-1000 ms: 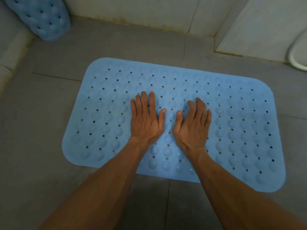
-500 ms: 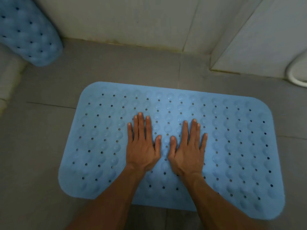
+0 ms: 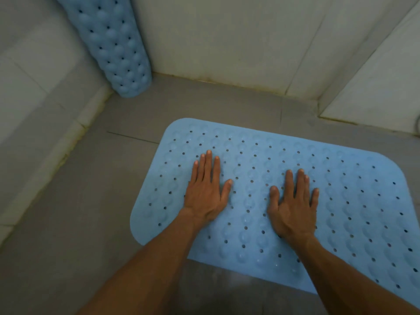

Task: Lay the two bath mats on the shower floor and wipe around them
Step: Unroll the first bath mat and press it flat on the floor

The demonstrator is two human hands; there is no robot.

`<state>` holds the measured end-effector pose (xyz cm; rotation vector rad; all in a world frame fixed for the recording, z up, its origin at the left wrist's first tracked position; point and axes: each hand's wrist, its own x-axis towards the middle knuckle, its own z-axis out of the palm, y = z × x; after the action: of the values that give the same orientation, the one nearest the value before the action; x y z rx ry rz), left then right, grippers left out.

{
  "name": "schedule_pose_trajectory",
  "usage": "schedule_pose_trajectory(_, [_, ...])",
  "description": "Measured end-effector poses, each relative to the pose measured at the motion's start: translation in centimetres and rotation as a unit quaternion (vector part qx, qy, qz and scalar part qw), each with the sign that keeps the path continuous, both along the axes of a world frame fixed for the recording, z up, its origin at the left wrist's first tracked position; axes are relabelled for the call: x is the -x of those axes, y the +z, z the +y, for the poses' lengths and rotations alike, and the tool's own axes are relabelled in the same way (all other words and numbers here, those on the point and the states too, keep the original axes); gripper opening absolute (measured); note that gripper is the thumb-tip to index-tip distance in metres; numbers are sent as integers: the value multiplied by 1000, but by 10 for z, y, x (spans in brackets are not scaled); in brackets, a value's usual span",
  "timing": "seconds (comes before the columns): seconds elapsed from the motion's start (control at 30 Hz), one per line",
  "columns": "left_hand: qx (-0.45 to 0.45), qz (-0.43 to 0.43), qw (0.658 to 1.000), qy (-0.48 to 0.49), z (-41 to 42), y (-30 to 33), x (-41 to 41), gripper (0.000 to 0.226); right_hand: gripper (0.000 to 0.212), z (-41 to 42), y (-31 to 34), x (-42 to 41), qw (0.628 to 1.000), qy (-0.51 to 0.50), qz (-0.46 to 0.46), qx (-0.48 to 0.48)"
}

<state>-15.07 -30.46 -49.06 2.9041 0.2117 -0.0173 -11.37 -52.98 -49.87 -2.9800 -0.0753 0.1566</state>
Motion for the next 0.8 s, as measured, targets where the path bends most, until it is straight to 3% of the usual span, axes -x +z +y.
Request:
schedule_pose_trajectory(0.23, [-5,39,999,20,28,32,21,81,73,-1,8,-4,997,11,72,22])
schedule_pose_trajectory(0.37, [-28,68,997,11,29,76,34,78,73,10,50,-8,991,27,129,12])
schedule_pose_trajectory(0.53, [-27,130,990,49,19,175,39,67,68,30,162,-3,981,140,133,-16])
schedule_pose_trajectory(0.8, [-9,152,987,57,11,382,57,64,61,48,391,5,964,216,136,-67])
